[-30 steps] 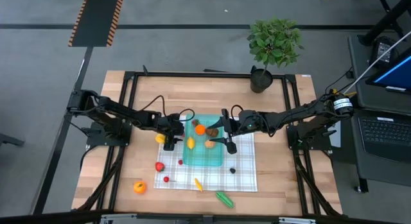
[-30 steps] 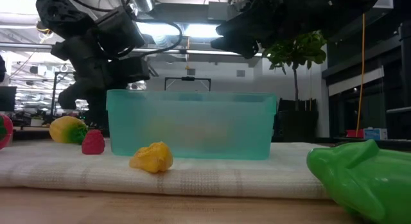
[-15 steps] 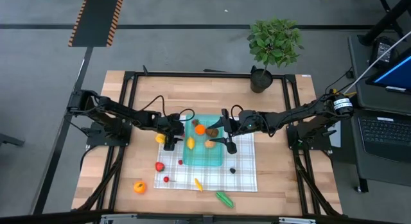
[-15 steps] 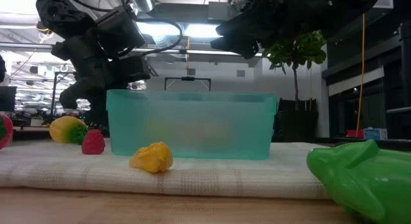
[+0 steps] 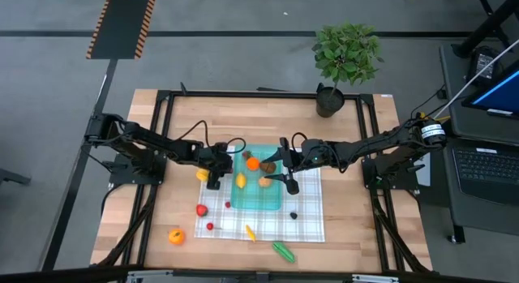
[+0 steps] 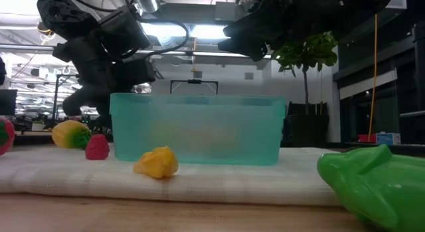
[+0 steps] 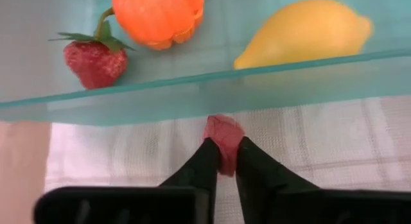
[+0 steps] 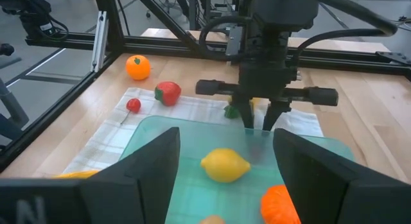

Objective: Pick and placing Produce into tupperware
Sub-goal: Put the pink peach into the blue bin

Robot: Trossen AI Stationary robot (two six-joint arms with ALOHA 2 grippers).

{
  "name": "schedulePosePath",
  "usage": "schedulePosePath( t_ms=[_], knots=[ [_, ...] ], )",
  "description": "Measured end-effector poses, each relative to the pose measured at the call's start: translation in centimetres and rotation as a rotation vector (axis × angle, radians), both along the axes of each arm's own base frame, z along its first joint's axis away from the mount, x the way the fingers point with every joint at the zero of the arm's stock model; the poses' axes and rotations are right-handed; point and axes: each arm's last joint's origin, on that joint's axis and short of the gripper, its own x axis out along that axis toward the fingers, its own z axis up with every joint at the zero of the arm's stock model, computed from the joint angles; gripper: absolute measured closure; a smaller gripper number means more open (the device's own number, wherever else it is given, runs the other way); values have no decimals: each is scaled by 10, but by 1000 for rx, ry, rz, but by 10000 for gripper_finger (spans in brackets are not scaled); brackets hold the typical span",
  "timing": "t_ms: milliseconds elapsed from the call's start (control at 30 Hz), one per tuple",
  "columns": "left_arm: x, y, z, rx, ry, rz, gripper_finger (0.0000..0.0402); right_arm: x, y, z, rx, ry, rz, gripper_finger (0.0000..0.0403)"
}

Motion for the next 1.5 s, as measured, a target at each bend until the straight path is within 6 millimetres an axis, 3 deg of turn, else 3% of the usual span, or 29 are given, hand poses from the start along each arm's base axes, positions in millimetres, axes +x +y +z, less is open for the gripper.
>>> schedulePosePath(
  t_ms=[167, 400, 700, 1267, 1500],
  knots=[
    [-1, 1, 0, 25, 20, 18, 385, 0, 0, 0, 2, 1, 0, 152],
    [-4, 1, 2, 2, 22, 3, 377, 0, 0, -1, 2, 6, -1, 152],
    [-14, -1, 31, -33, -76, -16, 390, -1, 0, -2, -1, 20, -1, 152],
    [-67, 3, 84, -38, -198, -7, 392, -5, 5, -10, -3, 27, 18, 152],
    [-85, 8, 81, -111, -400, -81, 395, -27, 13, -29, 11, -119, 52, 152]
  ],
)
